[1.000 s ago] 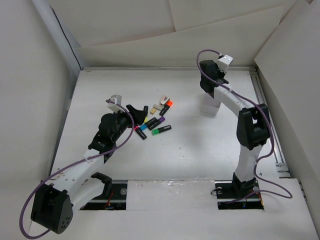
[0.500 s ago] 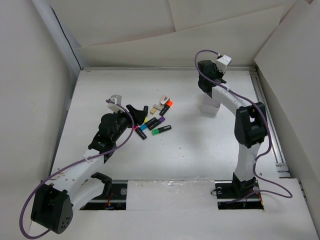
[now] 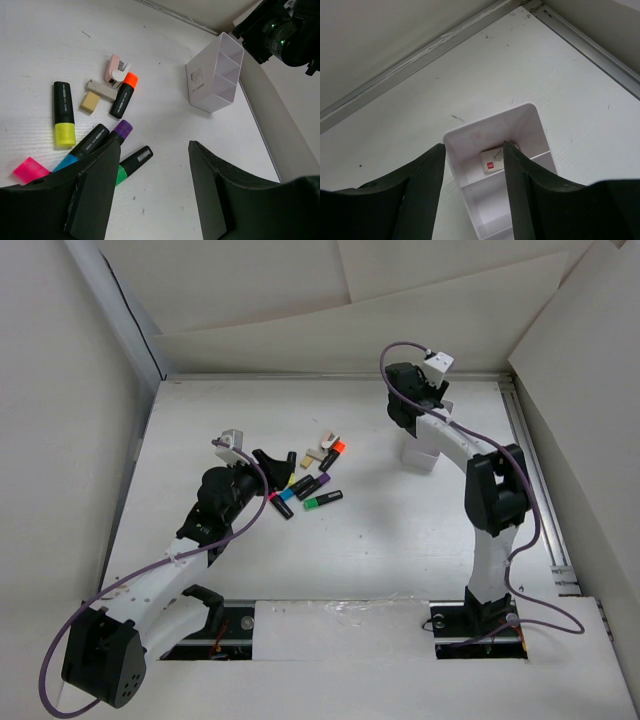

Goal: Sort the stationery into containers
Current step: Place the stationery in the storage box, then pick up the stapler from the center of the board.

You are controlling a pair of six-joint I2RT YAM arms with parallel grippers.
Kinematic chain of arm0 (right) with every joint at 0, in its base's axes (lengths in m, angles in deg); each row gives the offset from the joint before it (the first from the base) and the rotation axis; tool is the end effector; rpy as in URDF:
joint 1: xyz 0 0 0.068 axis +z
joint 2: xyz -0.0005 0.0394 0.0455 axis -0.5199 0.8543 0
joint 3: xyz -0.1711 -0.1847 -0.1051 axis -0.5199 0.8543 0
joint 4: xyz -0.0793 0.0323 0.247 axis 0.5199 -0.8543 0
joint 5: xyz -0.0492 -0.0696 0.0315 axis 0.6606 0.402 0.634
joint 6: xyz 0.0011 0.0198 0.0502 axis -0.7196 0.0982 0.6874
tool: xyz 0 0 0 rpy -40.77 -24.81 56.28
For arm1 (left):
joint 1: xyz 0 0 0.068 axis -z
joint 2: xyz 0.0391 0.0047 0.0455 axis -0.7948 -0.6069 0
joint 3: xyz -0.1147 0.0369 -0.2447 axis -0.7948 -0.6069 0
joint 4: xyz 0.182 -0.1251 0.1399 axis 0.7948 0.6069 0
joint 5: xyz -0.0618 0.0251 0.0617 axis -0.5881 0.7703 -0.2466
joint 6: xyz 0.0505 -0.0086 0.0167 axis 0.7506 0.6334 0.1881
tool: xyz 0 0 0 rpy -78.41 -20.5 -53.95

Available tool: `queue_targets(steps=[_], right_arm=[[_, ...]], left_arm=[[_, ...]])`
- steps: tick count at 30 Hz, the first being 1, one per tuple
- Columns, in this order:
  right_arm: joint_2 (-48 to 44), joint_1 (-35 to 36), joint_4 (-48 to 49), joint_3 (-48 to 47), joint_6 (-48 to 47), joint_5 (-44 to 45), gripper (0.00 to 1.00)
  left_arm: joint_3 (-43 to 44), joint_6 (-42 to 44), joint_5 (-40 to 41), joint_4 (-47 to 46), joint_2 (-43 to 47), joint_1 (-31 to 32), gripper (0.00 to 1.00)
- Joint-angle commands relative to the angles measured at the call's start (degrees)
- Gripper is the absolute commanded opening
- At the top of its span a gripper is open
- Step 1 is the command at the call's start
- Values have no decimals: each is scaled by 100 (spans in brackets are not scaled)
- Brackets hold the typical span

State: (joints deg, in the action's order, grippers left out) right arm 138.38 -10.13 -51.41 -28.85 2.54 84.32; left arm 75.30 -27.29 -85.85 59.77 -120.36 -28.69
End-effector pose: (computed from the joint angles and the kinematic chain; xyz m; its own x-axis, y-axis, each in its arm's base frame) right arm 0.4403 0.1386 0.2695 -0.2099 0.1929 -0.9585 0.6445 0.7645 0.0127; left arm 0.1951 -0.0914 0.2718 -0.2926 -0.4717 -0.8318 0.4238 0.7158 -0.5550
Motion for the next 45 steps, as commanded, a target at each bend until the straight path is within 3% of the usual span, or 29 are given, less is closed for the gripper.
queue_targets(steps=[1,5,9,10,12,16,20,23,29,38,45], right_arm=[[-214,192,161,-7,86,104,56],[-452,350,161,133,86,-306,48],[-698,692,336,546,-116,-1423,14],[-698,763,336,547,-116,-1739,1],[-698,912,336,635,-116,-2859,0],[-471,1219,407,636,-46,-3921,0],[187,1397,31,49,-98,-3922,59],[540,1397,-225,-470,-98,-3992,71],[1147,1511,-550,-1017,-204,-4062,73],[1577,1564,-666,-1386,-19,-3860,64],[1903,1511,-832,-1702,42,-3808,64]], left_arm=[[237,60,11,-188,140,14,54],[176,60,11,-240,140,14,54],[176,60,11,-188,140,14,54],[176,8,71,-188,140,14,54],[176,7,142,-135,193,14,54],[71,-54,511,-135,386,14,54],[70,-54,530,-3,518,14,54],[70,-54,529,-126,518,14,54],[123,-54,283,-144,386,14,54],[123,-54,178,-144,228,14,54],[176,-54,125,-144,176,14,54]])
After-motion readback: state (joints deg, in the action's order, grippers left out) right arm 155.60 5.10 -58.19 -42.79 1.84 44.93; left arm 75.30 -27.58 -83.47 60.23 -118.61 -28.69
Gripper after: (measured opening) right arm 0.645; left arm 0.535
